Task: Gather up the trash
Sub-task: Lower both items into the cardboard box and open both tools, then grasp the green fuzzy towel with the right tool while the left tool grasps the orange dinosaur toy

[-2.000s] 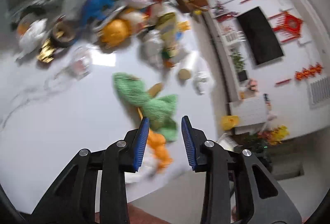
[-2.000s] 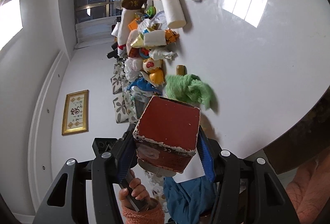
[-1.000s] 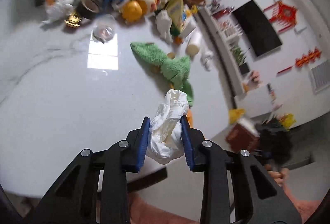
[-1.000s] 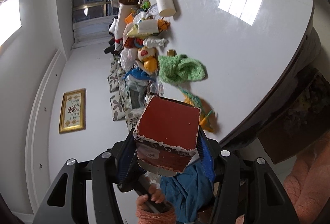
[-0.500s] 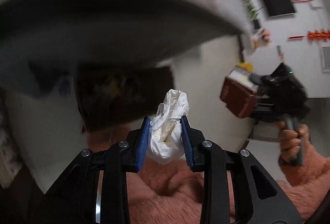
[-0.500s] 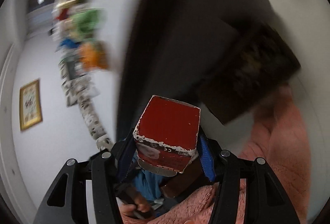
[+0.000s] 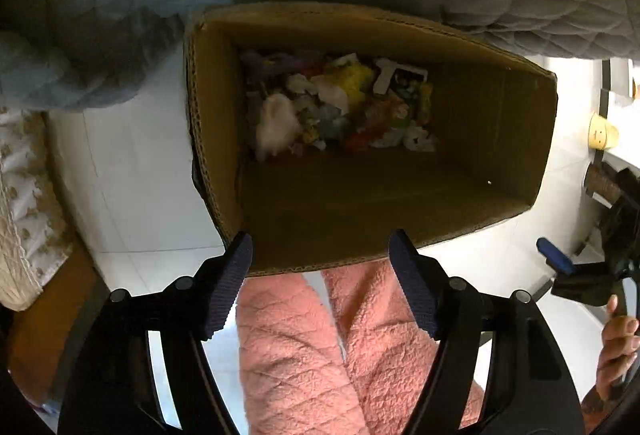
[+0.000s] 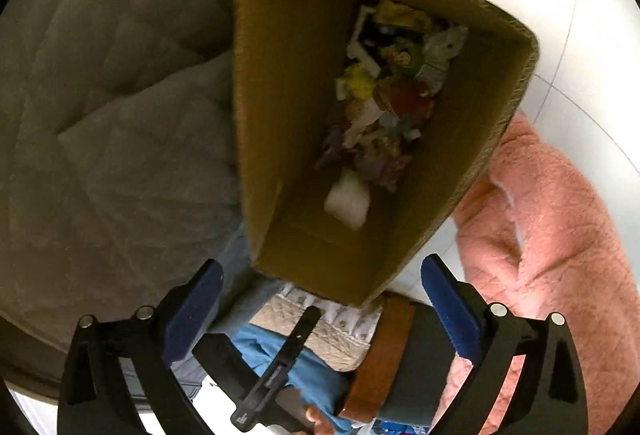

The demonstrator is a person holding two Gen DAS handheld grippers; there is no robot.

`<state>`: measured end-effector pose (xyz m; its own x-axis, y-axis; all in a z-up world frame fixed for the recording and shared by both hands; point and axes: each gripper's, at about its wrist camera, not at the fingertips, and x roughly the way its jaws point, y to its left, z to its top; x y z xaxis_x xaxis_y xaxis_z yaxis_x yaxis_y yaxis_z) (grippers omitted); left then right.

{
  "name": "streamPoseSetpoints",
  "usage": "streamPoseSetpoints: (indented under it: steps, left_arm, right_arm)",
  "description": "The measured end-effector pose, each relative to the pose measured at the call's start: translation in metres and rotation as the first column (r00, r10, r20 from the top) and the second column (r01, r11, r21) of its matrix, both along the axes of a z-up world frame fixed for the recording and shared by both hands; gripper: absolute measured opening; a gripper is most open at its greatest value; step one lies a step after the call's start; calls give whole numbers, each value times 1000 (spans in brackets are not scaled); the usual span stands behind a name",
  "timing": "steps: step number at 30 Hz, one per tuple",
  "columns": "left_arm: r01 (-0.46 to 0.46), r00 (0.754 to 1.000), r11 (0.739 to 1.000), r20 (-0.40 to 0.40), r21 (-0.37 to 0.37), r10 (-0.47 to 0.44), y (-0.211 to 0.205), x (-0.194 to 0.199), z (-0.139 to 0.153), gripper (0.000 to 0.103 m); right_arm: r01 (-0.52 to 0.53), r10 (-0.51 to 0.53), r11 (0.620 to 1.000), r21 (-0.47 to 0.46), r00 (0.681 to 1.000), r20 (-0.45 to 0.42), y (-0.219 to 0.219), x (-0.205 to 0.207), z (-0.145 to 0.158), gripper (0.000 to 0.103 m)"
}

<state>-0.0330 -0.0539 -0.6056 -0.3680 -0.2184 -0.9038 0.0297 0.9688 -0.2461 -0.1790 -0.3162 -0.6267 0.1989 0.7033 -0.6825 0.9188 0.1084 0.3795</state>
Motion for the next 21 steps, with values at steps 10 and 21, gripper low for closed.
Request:
streamPoseSetpoints:
  steps: [10, 21]
  left_arm:
    - [82, 991, 989, 116, -122, -68, -6, -7, 100, 75]
    - [69, 855, 956, 511, -283, 90, 18, 43, 338, 93]
  right_arm:
    - [-269, 301, 947, -175, 933, 198, -15, 11, 132, 97]
    - [-267, 802, 556, -788, 423, 422, 59, 145, 385, 98]
